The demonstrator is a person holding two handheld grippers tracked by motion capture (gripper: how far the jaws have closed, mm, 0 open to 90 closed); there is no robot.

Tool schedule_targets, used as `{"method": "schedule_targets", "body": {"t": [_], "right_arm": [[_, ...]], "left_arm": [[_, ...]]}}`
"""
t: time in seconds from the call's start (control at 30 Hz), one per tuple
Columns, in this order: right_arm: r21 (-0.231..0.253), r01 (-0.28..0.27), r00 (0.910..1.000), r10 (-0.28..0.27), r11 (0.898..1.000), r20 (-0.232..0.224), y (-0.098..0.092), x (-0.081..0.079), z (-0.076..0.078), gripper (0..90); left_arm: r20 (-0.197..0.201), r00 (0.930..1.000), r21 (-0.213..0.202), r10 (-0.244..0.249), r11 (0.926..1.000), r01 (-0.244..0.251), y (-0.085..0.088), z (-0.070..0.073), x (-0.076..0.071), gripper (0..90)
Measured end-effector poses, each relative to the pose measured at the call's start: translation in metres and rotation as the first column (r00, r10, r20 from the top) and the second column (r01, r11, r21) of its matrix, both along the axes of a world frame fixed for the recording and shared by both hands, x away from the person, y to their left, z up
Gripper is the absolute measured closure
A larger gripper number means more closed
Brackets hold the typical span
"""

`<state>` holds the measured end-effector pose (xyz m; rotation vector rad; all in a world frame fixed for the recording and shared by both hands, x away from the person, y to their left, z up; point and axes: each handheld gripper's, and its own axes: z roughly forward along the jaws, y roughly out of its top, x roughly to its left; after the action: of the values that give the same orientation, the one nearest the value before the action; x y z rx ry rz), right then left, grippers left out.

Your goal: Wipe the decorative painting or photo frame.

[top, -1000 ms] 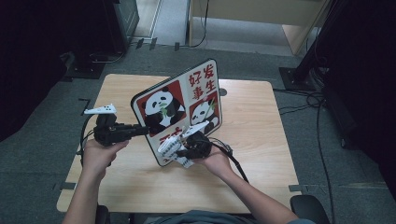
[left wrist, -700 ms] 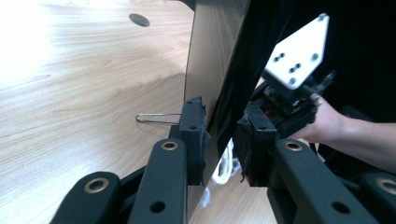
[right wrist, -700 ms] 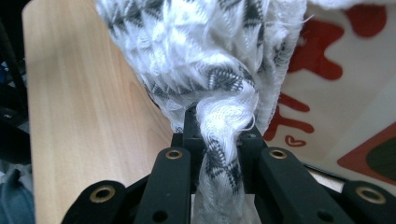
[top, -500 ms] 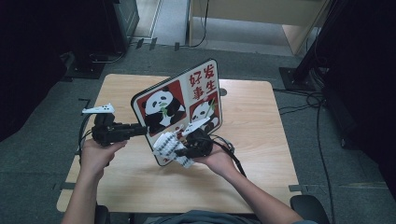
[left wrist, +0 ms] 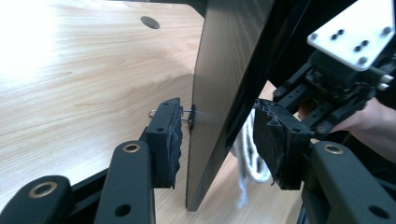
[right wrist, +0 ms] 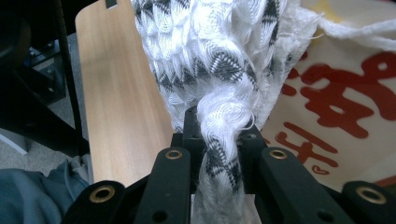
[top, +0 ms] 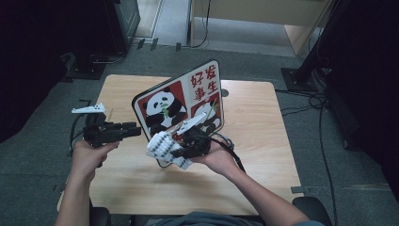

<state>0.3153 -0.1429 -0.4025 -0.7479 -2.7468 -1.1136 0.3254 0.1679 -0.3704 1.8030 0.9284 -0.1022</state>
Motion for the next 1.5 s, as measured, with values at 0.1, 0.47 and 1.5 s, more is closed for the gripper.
{"method": "schedule_targets", "body": {"t": [0.1,0.47,1.5], "right_arm": [[-0.001,-0.021,0.9998,0.021,1.000,0.008,0.004,-0.002,0.005,80.1],[-0.008,-0.082,0.9961,0.083,0.997,0.031,0.028,-0.007,0.024,79.9],[0.014,-0.189,0.9737,0.185,0.982,0.132,0.087,-0.003,0.104,80.2]], "left_arm": [[-0.001,0.9999,-0.003,0.014,0.9999,-0.014,0.005,0.001,-0.001,50.8],[-0.007,0.9982,0.014,0.060,0.9981,-0.060,0.022,-0.003,0.001,44.5],[0.001,0.9910,0.016,0.134,0.9909,-0.134,0.052,-0.009,0.001,39.8]]}}
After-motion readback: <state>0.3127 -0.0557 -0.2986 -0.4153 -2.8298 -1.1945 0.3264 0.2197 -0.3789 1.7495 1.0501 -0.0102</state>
